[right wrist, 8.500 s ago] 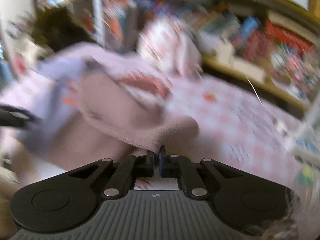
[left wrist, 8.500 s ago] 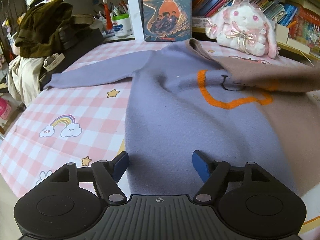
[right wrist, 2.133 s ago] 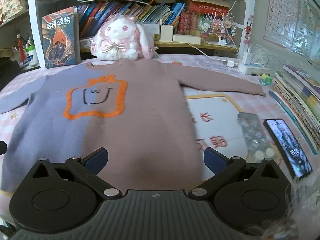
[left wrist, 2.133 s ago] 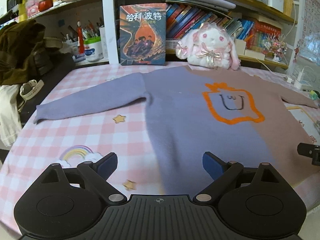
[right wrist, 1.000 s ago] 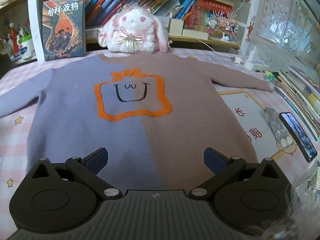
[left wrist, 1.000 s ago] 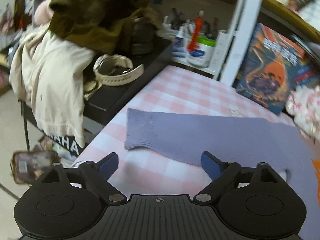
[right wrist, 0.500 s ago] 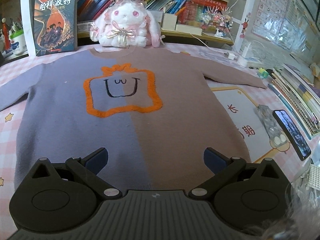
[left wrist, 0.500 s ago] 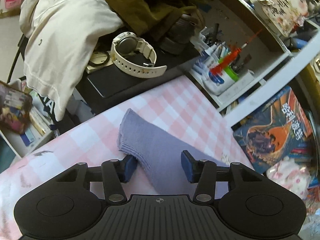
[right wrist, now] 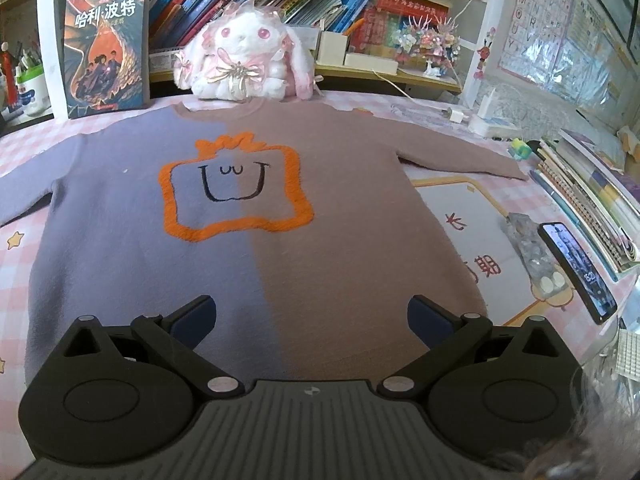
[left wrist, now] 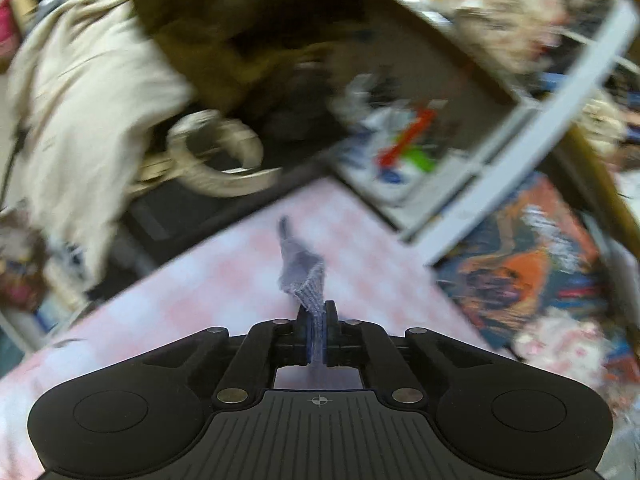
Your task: Fold clothes
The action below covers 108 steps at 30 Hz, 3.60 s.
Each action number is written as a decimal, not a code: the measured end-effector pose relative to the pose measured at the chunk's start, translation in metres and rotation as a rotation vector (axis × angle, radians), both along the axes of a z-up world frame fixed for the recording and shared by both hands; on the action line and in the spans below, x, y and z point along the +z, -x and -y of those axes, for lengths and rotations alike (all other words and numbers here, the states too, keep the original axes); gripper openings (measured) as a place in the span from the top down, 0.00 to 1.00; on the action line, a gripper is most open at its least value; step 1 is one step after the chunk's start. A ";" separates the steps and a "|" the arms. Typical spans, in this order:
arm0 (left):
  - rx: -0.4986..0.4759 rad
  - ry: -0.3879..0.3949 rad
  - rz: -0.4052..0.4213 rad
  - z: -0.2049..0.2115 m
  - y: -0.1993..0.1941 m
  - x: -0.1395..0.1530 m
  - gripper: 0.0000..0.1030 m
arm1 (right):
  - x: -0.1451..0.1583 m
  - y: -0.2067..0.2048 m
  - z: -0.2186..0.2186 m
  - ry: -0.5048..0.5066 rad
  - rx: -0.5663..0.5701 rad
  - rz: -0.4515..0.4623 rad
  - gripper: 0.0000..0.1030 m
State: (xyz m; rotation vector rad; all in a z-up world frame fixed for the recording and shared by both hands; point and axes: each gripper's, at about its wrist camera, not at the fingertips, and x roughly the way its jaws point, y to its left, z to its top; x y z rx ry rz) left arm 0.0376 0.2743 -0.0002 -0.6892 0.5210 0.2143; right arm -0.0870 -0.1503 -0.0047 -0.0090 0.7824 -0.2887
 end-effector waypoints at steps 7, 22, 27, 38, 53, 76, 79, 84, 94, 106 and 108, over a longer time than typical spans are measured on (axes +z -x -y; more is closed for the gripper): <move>-0.167 -0.050 0.122 0.068 -0.019 0.045 0.98 | 0.000 -0.002 0.017 -0.026 0.032 0.011 0.00; -0.296 -0.108 0.164 0.278 -0.079 0.084 0.97 | 0.005 -0.028 0.102 -0.131 0.360 0.010 0.03; -0.306 -0.152 0.152 0.327 -0.090 0.082 0.97 | 0.002 -0.029 0.133 -0.150 0.439 -0.011 0.04; -0.307 -0.190 0.086 0.386 -0.108 0.062 0.97 | -0.002 -0.034 0.186 -0.159 0.473 -0.024 0.05; -0.480 -0.226 0.031 0.426 -0.073 0.038 0.46 | -0.007 -0.037 0.213 -0.203 0.439 -0.033 0.05; -0.164 -0.436 -0.351 0.269 0.074 -0.023 0.45 | -0.020 -0.046 0.193 -0.201 0.515 -0.156 0.44; -0.186 -0.424 -0.340 0.272 0.074 -0.027 0.57 | -0.020 -0.046 0.194 -0.196 0.486 -0.158 0.50; -0.279 -0.395 -0.311 0.275 0.073 -0.026 0.92 | -0.020 -0.046 0.194 -0.198 0.431 -0.153 0.55; -0.233 -0.380 -0.322 0.237 0.077 -0.022 0.92 | -0.021 -0.049 0.166 -0.255 0.471 -0.151 0.88; -0.238 -0.365 -0.322 0.208 0.082 -0.023 0.91 | -0.021 -0.044 0.129 -0.234 0.521 -0.160 0.88; -0.245 -0.365 -0.318 0.206 0.083 -0.024 0.90 | -0.021 -0.043 0.128 -0.233 0.512 -0.160 0.88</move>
